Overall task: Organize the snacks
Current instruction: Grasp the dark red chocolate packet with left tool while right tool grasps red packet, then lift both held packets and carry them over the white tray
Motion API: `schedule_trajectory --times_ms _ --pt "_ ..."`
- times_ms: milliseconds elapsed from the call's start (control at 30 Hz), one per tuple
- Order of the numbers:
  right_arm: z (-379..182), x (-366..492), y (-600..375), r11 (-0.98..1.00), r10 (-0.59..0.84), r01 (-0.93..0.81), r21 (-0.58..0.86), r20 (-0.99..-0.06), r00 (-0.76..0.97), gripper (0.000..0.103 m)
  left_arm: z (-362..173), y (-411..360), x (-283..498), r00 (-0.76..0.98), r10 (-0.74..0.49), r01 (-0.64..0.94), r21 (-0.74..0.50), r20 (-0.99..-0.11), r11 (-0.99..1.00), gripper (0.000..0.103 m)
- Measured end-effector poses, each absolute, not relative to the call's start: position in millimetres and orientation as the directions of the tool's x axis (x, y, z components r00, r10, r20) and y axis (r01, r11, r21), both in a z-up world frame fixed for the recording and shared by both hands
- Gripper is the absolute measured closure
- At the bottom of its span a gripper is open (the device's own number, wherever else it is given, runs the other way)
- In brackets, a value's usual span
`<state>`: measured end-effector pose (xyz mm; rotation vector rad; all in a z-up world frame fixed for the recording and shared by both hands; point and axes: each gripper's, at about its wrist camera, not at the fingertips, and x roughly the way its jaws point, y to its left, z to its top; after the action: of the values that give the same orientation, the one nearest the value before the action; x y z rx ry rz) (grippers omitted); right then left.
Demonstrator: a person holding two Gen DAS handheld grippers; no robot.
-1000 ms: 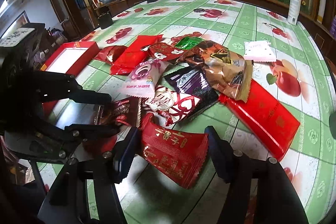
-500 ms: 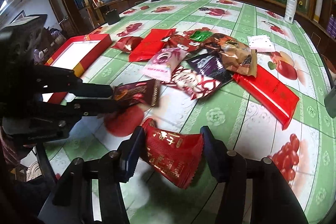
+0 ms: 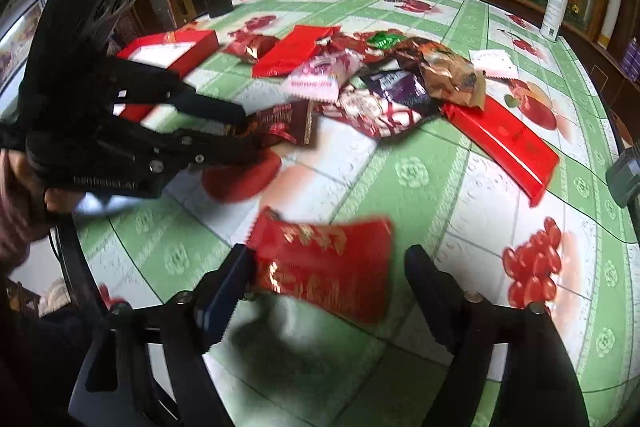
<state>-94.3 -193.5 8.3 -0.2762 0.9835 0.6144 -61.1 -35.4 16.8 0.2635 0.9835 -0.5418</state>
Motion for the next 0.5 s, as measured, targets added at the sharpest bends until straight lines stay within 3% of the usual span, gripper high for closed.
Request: schedule_trajectory --times_ms 500 --pt "10 -100 -185 0.787 0.394 -0.609 0.097 -0.839 0.375 0.019 12 -44 -40 0.472 -0.264 0.524 0.027 -0.841 0.852 0.05"
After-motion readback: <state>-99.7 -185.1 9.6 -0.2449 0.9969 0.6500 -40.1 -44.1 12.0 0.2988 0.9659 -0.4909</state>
